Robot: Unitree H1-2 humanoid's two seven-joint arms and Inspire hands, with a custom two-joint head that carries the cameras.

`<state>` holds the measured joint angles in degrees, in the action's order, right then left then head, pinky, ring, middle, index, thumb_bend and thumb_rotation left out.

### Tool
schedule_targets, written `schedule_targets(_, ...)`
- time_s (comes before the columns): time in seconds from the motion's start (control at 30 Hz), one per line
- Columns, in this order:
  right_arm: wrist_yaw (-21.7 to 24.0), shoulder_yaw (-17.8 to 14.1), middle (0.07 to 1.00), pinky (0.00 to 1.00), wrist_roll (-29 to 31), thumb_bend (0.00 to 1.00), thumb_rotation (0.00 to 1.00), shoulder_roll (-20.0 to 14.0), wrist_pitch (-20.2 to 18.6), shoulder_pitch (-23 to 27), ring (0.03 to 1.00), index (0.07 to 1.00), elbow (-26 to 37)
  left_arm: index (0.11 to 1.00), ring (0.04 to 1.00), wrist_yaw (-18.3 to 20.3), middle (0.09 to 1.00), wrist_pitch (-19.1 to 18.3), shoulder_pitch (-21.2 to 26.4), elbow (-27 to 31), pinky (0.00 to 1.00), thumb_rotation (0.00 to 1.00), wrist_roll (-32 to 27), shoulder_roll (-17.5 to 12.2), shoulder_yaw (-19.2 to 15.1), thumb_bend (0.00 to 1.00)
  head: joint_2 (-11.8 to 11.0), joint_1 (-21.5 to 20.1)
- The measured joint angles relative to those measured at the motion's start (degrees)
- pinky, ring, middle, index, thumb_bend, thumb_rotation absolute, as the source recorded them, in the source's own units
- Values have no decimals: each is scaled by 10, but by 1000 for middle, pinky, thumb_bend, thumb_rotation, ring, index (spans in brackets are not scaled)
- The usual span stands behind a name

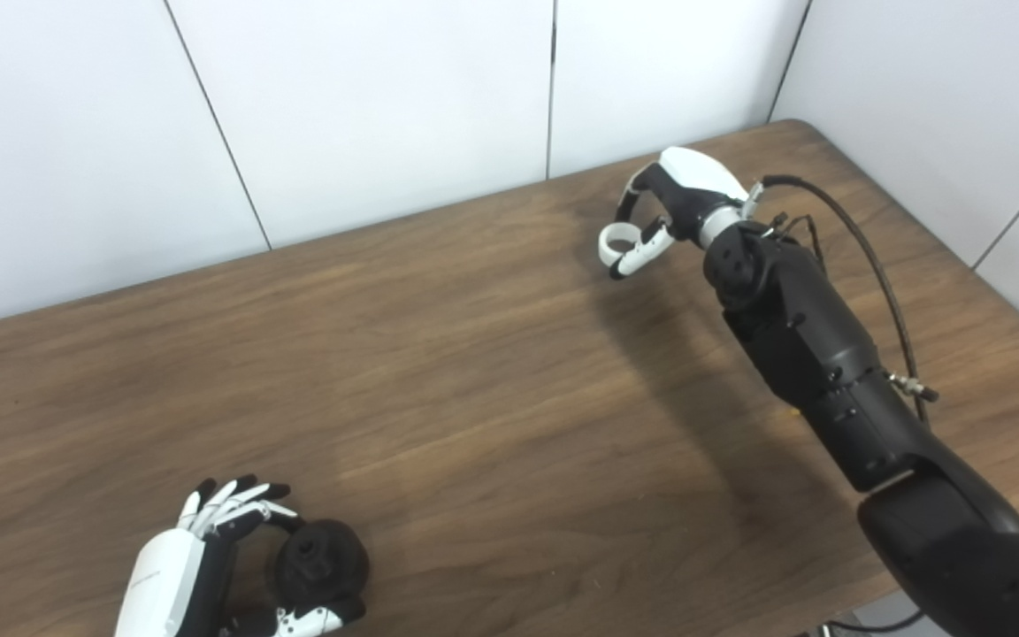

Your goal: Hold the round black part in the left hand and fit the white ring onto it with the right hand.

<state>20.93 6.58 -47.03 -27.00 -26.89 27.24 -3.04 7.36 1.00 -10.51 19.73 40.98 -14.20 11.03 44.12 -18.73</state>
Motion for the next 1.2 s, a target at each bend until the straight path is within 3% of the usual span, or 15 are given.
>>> schedule_targets(0.17,22,19,831,1000,6,524,137,0,0,-12,931,485,52,486,903,0,793,0,0,0,1000,54,12,7,7,517,3,26)
schedule_targets(0.2,30,20,833,1000,6,524,137,0,0,-15,932,485,67,486,902,0,793,-1,0,0,1000,53,16,9,9,518,4,51)
schedule_targets(0.53,109,30,837,1000,21,523,134,8,0,-63,940,485,214,487,910,0,797,-13,-3,0,1000,54,46,43,30,517,7,127)
schedule_targets(0.9,163,86,851,1000,16,524,141,39,3,-96,942,483,335,487,915,-1,803,-24,-2,-3,1000,54,70,57,43,517,10,166)
schedule_targets(1.2,177,113,858,1000,16,523,143,64,6,-130,958,482,378,487,915,-7,805,-24,4,-12,1000,56,75,64,47,516,14,173)
